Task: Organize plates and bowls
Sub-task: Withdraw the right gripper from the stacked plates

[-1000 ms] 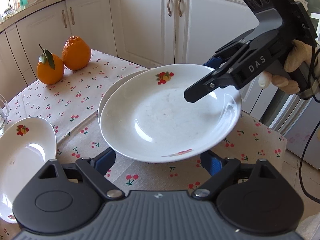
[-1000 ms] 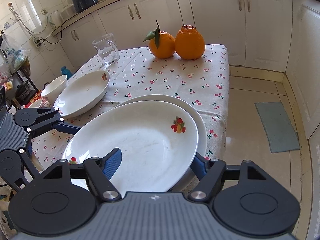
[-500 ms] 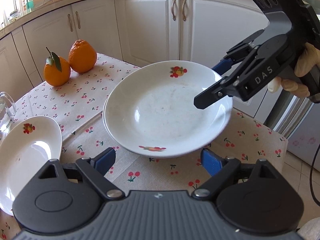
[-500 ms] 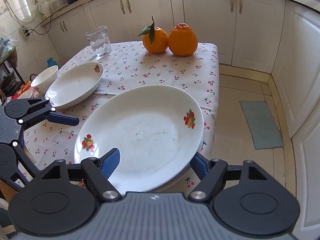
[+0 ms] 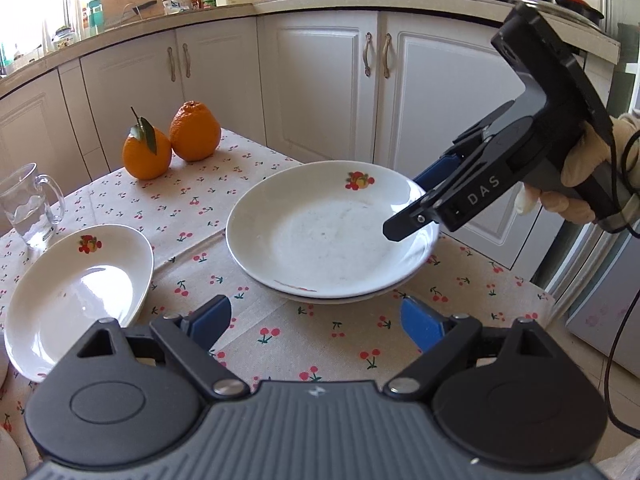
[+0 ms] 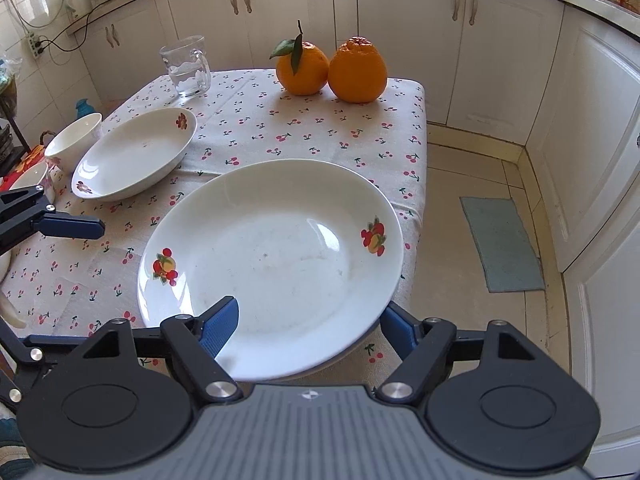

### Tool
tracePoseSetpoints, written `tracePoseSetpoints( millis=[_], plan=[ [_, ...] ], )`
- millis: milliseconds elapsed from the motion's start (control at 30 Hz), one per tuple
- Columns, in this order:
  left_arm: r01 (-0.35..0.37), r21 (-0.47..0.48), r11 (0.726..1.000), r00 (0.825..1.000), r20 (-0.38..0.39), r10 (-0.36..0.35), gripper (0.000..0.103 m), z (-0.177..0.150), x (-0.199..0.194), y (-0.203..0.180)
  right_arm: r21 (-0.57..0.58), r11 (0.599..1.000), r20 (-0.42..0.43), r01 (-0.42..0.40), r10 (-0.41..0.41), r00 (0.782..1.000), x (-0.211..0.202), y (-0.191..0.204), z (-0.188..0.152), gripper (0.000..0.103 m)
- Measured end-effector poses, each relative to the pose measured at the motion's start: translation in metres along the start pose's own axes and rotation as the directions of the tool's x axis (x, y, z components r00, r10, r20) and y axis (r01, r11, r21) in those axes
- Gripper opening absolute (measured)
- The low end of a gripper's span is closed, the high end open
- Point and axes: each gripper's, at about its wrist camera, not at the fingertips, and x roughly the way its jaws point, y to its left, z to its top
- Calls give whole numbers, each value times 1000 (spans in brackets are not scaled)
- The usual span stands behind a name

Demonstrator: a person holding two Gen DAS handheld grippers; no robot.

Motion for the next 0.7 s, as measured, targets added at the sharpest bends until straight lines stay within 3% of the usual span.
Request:
tracePoseSetpoints(
  millis=[200, 300, 400, 467, 600, 700],
  plan=[
    [-68, -9, 998, 997, 37, 68, 92, -8, -17, -2, -7, 1000, 14, 7, -7, 1000, -5, 4, -4, 89],
    [-117, -45, 992, 992, 45, 119, 92, -13, -24, 3, -33, 999, 42, 6, -5, 999, -15, 14, -4, 99],
    [-174, -102, 980, 983, 42, 179, 92, -19, -28, 12, -61, 998, 71, -5, 10, 997, -25, 27, -5, 101],
    [-221, -144, 965, 973, 33, 228, 92, -24, -30, 19, -74, 997, 84, -15, 21, 996, -29, 35, -5, 101],
    [-353, -212, 911, 934, -25, 356, 92, -34, -24, 37, -109, 993, 106, -34, 45, 993, -34, 53, -4, 102],
    [-397, -277, 875, 916, -71, 394, 92, -44, -18, 54, -142, 988, 119, -53, 70, 990, -35, 67, -1, 103]
  ],
)
